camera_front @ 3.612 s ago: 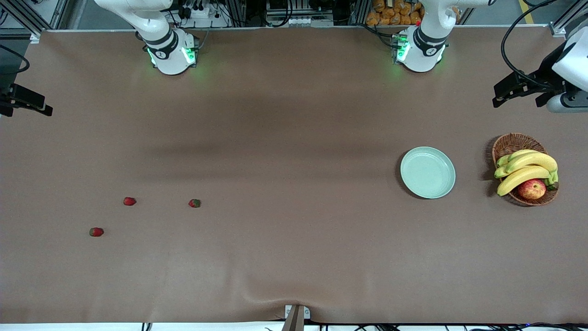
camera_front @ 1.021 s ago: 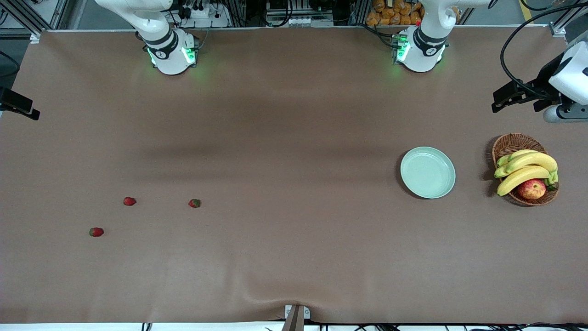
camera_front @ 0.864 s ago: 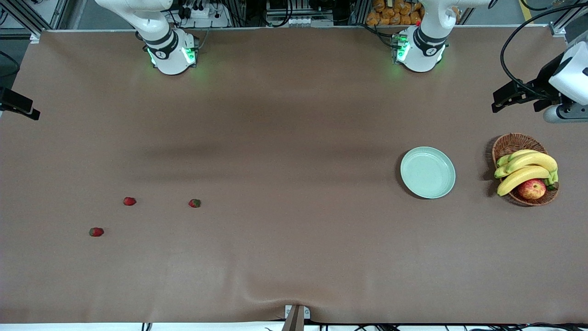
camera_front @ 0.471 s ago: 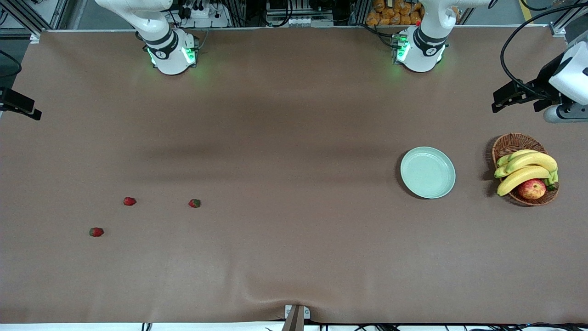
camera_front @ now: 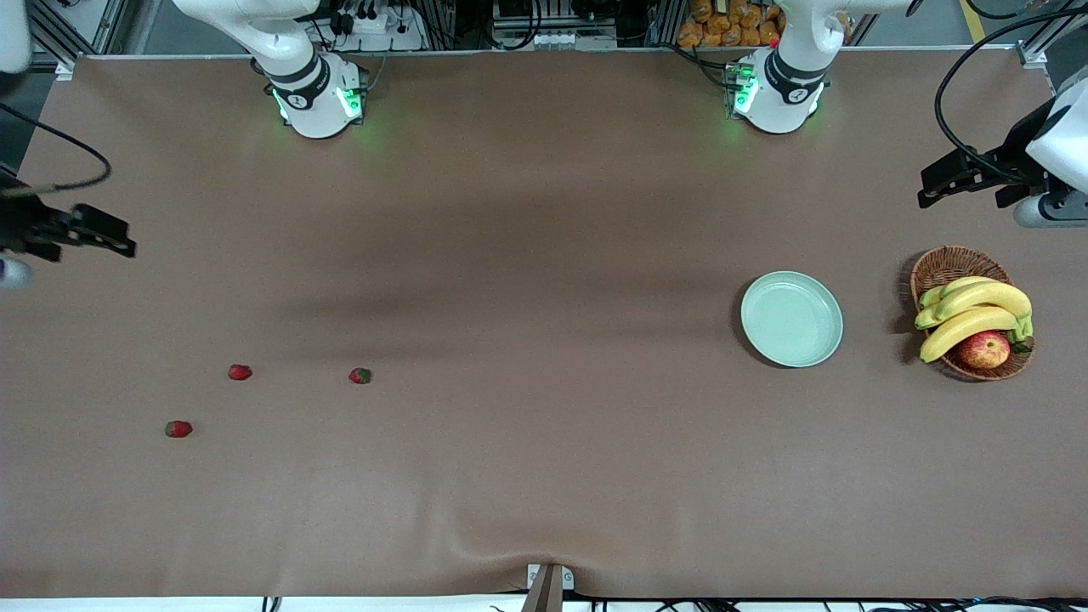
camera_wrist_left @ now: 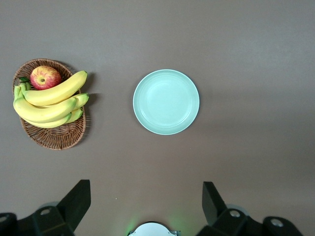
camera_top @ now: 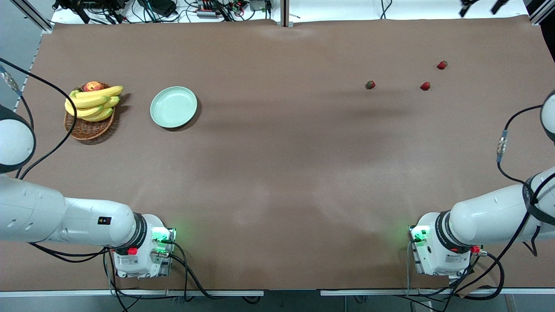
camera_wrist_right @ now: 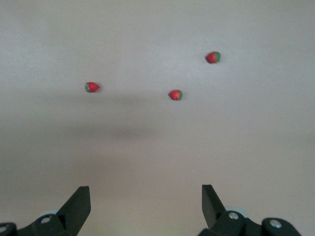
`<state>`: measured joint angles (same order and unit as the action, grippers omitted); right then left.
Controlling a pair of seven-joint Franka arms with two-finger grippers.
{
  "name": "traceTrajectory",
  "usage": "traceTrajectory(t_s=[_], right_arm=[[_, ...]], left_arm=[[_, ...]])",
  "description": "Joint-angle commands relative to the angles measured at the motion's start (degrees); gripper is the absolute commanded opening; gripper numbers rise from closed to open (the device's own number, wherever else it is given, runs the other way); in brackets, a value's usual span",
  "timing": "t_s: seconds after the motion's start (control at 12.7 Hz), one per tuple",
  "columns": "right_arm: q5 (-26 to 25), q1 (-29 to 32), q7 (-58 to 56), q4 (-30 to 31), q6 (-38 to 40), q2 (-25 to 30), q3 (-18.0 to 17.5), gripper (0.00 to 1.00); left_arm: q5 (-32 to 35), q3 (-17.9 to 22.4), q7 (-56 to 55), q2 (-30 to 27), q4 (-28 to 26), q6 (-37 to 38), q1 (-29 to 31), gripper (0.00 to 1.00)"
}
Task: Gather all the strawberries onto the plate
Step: 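Reach the right gripper toward the scattered strawberries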
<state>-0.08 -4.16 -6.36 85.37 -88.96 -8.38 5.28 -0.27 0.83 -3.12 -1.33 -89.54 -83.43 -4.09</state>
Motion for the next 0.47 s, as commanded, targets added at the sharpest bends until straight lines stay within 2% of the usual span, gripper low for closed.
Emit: traceTrajectory(t_s=[0.0, 0.39], right_arm=[[0.25, -2.60, 0.56, -0.56, -3.23, -5.05, 0.35, 1.00], [0.25, -7.61, 0.13, -0.47, -9.64, -14.81, 0.26, 1.00]], left_arm=[[-0.43, -0.13, 1.09, -0.70, -0.55, -0.59, 0.75, 1.00], [-0.61, -0.13, 1.09, -0.43, -1.07, -1.55, 0.66, 1.00]])
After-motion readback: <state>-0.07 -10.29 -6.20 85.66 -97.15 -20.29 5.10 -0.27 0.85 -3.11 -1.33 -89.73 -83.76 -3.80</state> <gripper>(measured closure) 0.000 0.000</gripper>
